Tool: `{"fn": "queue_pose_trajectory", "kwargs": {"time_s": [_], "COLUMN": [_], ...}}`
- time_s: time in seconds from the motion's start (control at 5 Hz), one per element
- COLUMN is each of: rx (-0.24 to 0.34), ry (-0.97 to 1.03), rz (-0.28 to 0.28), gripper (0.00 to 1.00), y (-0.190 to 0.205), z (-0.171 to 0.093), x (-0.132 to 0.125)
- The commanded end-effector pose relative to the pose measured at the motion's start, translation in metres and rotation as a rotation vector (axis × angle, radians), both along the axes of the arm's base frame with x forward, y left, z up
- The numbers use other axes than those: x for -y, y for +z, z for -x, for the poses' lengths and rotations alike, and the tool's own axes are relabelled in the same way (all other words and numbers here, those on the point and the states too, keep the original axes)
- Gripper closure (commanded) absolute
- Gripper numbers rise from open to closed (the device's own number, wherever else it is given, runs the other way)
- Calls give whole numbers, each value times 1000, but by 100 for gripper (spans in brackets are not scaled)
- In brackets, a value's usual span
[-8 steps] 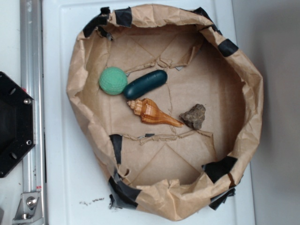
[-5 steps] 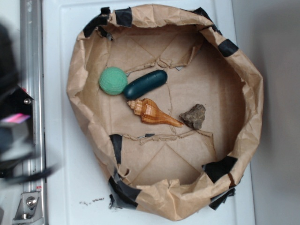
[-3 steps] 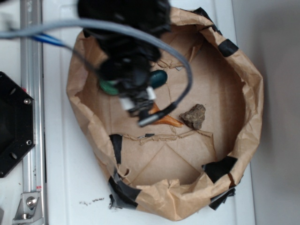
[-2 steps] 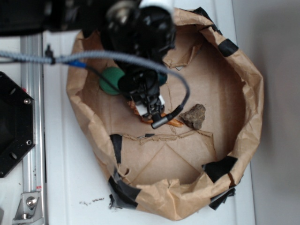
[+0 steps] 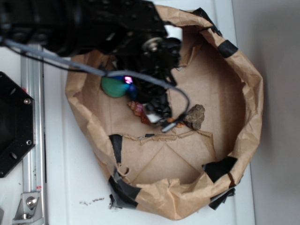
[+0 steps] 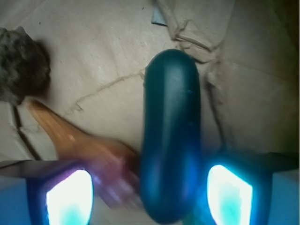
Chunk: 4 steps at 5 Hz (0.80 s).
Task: Grab the plastic pickle.
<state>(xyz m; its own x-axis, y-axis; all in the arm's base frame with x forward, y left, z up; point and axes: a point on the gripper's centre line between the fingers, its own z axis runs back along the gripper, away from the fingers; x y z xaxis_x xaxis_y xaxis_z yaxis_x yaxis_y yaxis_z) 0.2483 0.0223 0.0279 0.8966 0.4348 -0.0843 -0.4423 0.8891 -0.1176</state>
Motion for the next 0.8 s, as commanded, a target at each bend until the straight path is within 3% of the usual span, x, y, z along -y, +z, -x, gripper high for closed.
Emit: {"fn": "queue_pose_trajectory", "kwargs": {"time_s": [0.0, 0.6], "rx": [-100, -72], "ry": [49, -70], "rz": [34, -5], "gripper": [100, 100], "y": [-18, -21], "z": [-11, -12], "x": [-9, -4]}}
